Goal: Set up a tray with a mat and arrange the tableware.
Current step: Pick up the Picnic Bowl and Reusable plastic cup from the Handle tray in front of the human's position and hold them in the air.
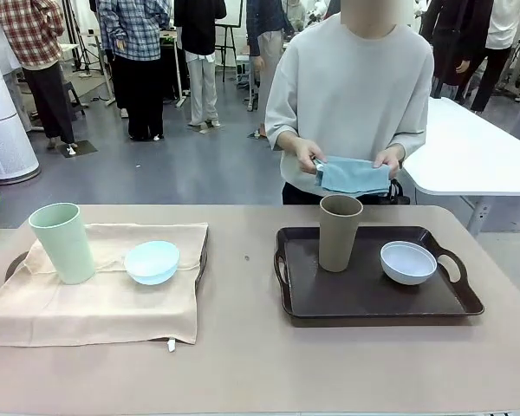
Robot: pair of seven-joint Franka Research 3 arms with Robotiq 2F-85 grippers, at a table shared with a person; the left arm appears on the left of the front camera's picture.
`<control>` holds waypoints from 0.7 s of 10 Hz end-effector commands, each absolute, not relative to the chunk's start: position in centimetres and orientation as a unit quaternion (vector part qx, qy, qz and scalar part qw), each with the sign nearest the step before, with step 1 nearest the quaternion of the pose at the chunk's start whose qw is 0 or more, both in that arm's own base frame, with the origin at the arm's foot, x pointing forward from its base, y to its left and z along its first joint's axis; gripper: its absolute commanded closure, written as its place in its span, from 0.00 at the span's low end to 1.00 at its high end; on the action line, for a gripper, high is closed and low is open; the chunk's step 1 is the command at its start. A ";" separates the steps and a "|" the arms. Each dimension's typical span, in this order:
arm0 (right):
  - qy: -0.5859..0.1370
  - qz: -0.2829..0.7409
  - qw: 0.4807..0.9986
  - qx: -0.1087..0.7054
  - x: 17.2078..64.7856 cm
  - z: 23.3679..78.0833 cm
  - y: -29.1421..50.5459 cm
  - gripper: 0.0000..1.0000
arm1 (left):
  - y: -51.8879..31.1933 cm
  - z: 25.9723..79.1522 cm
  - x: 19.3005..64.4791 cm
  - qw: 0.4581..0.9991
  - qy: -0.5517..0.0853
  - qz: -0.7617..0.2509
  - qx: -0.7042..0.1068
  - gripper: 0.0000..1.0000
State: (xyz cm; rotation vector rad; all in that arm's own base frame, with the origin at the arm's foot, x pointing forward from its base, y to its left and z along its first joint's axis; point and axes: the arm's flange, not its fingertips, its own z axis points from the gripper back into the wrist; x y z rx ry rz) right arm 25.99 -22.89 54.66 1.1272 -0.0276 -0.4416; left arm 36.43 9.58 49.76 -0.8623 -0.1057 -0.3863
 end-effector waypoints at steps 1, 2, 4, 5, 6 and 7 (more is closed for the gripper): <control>-0.010 -0.200 0.804 0.560 25.5 54.1 -24.8 0.10 | 12.5 50.0 36.5 0.882 -0.066 -0.106 -0.454 0.00; -0.008 -0.200 0.802 0.563 24.9 53.9 -25.4 0.10 | 13.8 50.2 36.0 0.881 -0.073 -0.082 -0.460 0.00; -0.008 -0.209 0.800 0.562 23.5 53.3 -26.6 0.10 | 16.7 50.6 34.4 0.874 -0.095 -0.036 -0.476 0.00; -0.006 -0.214 0.800 0.561 23.3 53.0 -26.7 0.10 | 17.5 50.6 33.8 0.871 -0.104 -0.016 -0.479 0.00; -0.005 -0.215 0.800 0.560 23.3 52.8 -26.6 0.10 | 17.8 50.6 33.7 0.867 -0.110 -0.010 -0.486 0.00; -0.002 -0.215 0.799 0.561 23.3 52.6 -26.4 0.10 | 17.9 50.6 33.5 0.862 -0.120 -0.011 -0.492 0.00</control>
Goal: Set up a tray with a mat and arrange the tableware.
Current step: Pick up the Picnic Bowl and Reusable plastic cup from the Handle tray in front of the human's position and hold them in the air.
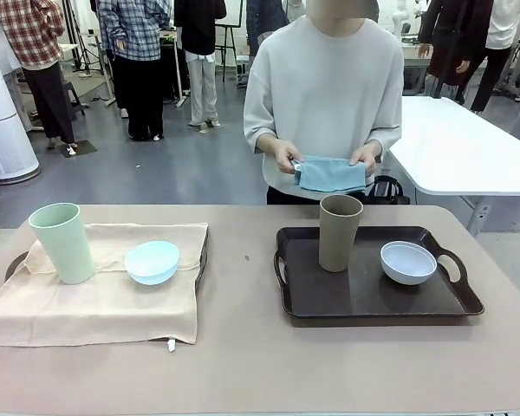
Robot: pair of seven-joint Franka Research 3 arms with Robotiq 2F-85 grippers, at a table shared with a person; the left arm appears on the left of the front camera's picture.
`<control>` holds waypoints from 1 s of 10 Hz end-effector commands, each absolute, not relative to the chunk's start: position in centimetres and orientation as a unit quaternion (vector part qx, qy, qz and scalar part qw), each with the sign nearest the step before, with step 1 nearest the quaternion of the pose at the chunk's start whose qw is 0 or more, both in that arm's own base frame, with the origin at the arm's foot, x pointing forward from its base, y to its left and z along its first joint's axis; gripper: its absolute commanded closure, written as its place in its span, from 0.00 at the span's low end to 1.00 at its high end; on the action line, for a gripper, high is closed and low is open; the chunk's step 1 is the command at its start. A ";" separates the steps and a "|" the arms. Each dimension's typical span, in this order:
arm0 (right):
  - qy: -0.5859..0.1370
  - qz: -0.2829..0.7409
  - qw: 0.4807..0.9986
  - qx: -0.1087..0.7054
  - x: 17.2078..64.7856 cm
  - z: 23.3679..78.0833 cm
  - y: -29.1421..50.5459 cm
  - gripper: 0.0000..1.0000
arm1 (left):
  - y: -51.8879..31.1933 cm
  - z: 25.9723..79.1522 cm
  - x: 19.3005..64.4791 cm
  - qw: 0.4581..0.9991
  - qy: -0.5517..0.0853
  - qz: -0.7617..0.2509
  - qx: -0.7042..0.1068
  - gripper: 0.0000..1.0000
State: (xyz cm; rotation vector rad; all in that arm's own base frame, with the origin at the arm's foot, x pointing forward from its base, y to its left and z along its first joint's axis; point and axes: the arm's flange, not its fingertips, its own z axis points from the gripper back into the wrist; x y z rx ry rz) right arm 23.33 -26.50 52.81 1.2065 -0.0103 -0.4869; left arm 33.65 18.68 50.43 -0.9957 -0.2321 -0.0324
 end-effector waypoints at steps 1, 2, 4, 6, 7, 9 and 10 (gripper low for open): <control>0.006 -0.214 0.804 0.555 23.3 52.5 -26.1 0.10 | 17.8 50.6 33.5 0.862 -0.121 -0.040 -0.491 0.00; -0.005 -0.227 0.796 0.562 23.3 52.8 -26.5 0.10 | 18.7 50.4 33.6 0.872 -0.111 -0.016 -0.476 0.00; -0.005 -0.227 0.796 0.562 23.3 52.8 -26.5 0.10 | 18.7 50.4 33.6 0.872 -0.111 -0.016 -0.476 0.00; -0.005 -0.227 0.796 0.562 23.3 52.8 -26.5 0.10 | 18.7 50.4 33.6 0.872 -0.111 -0.016 -0.476 0.00; -0.005 -0.227 0.796 0.562 23.3 52.8 -26.5 0.10 | 18.7 50.4 33.6 0.872 -0.111 -0.016 -0.476 0.00; -0.005 -0.227 0.796 0.562 23.3 52.8 -26.5 0.10 | 18.7 50.4 33.6 0.872 -0.111 -0.016 -0.476 0.00; -0.005 -0.227 0.796 0.562 23.3 52.8 -26.5 0.10 | 18.7 50.4 33.6 0.872 -0.111 -0.016 -0.476 0.00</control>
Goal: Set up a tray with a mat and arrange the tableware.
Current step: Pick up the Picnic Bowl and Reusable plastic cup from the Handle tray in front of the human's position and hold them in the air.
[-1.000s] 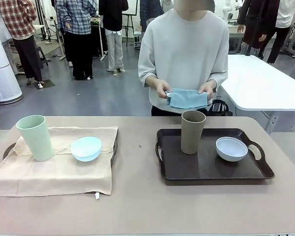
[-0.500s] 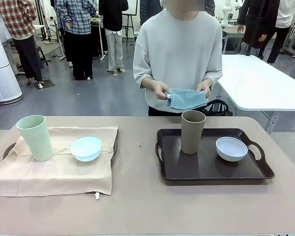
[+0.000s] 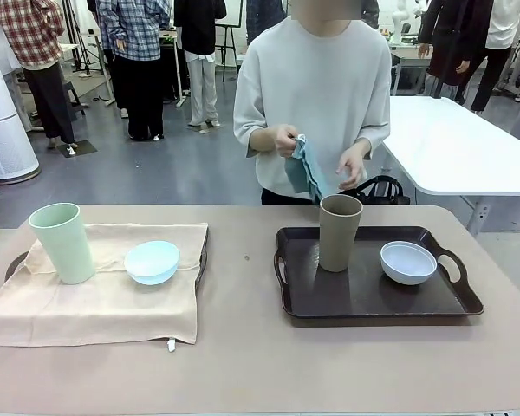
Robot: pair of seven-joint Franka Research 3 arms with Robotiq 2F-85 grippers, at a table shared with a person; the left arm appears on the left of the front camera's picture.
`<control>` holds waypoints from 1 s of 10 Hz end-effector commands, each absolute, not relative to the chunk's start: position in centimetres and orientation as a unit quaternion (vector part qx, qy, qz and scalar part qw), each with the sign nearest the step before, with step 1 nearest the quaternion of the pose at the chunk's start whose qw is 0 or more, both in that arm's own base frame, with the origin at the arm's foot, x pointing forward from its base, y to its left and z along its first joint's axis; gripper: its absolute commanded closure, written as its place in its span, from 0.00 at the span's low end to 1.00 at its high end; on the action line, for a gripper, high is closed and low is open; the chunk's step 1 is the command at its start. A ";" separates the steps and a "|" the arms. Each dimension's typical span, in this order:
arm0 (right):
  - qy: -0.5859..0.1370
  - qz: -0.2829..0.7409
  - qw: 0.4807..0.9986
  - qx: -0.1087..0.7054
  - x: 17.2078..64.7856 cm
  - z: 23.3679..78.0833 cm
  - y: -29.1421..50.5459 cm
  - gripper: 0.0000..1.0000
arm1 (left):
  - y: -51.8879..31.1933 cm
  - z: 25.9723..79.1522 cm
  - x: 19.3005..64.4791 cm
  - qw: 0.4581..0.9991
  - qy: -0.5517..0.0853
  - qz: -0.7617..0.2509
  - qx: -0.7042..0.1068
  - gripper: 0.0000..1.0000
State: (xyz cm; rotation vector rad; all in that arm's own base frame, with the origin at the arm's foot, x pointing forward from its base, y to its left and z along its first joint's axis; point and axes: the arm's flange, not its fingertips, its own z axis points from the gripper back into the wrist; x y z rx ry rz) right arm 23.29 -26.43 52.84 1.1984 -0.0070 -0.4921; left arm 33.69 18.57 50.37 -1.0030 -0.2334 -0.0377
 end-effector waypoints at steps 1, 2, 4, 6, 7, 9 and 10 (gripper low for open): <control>-0.005 -0.227 0.796 0.562 23.3 52.8 -26.5 0.10 | 18.7 50.4 33.6 0.872 -0.111 -0.016 -0.476 0.00; -0.005 -0.227 0.796 0.562 23.3 52.8 -26.5 0.10 | 18.7 50.4 33.6 0.872 -0.111 -0.016 -0.476 0.00; -0.003 -0.229 0.798 0.558 23.3 52.8 -26.4 0.10 | 18.6 50.4 33.7 0.870 -0.112 -0.018 -0.480 0.00; -0.011 -0.229 0.848 0.477 24.3 56.1 -23.6 0.10 | 13.1 52.5 35.6 0.888 -0.110 -0.087 -0.438 0.00; -0.005 -0.244 0.860 0.449 26.2 57.4 -22.5 0.10 | 9.0 53.1 37.3 0.898 -0.096 -0.110 -0.415 0.00; -0.002 -0.225 0.894 0.388 28.3 57.8 -19.7 0.10 | 2.4 52.8 39.1 0.918 -0.082 -0.174 -0.346 0.00; -0.012 -0.231 0.908 0.350 29.4 57.5 -18.8 0.10 | -0.7 52.1 39.6 0.917 -0.071 -0.225 -0.323 0.00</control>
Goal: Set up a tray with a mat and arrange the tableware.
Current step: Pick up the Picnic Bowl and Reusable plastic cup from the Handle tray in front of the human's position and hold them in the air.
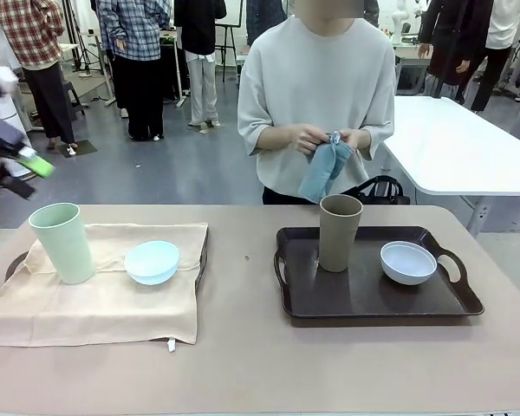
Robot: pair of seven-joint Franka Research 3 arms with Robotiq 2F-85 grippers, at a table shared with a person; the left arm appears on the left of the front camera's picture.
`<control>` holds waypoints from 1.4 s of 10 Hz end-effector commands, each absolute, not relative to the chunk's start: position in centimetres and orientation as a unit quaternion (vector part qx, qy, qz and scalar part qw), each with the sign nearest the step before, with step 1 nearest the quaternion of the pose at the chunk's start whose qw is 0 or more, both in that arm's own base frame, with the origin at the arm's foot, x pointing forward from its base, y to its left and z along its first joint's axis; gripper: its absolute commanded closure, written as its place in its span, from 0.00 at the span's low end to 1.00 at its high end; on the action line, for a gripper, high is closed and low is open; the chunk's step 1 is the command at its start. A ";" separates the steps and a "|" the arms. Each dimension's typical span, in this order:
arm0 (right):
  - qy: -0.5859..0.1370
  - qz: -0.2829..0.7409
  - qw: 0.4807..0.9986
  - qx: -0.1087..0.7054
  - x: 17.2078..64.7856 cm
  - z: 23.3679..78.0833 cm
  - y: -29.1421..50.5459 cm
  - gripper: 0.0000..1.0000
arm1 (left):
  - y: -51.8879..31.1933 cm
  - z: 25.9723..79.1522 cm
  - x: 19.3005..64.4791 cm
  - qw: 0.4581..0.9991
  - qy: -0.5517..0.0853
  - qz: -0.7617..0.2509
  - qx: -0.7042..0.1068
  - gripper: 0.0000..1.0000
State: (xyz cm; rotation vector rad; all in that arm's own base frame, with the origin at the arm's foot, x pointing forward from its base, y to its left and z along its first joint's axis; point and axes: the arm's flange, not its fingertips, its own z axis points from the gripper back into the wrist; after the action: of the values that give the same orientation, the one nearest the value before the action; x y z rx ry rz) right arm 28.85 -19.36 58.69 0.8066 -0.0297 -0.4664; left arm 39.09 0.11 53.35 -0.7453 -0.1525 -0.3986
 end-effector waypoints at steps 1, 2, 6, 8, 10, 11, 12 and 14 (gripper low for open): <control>-0.024 -0.228 0.928 0.295 30.4 56.8 -17.1 0.10 | -4.4 51.2 40.0 0.919 -0.076 -0.272 -0.276 0.00; -0.033 -0.221 0.943 0.247 30.8 55.9 -15.2 0.10 | -7.8 50.1 39.5 0.916 -0.082 -0.311 -0.242 0.00; -0.028 -0.188 0.967 0.172 33.2 52.0 -9.8 0.10 | -19.0 46.6 37.7 0.835 -0.099 -0.511 -0.178 0.00; -0.010 -0.189 0.965 0.180 33.4 51.2 -9.9 0.10 | -20.7 46.4 37.2 0.809 -0.131 -0.549 -0.164 0.00; -0.018 -0.177 0.967 0.182 33.5 51.3 -9.2 0.10 | -21.7 47.0 36.8 0.821 -0.104 -0.536 -0.166 0.00; -0.018 -0.177 0.967 0.182 33.5 51.3 -9.2 0.10 | -21.7 47.0 36.8 0.821 -0.104 -0.536 -0.166 0.00; -0.018 -0.177 0.967 0.182 33.5 51.3 -9.2 0.10 | -21.7 47.0 36.8 0.821 -0.104 -0.536 -0.166 0.00; -0.018 -0.177 0.967 0.182 33.5 51.3 -9.2 0.10 | -21.7 47.0 36.8 0.821 -0.104 -0.536 -0.166 0.00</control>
State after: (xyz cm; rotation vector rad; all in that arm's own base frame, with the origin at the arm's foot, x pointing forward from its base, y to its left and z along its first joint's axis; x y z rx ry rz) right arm 33.43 -9.27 51.29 0.3890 -0.0276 -0.3516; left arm 36.97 -21.60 47.09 -0.3640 -0.2335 -1.1365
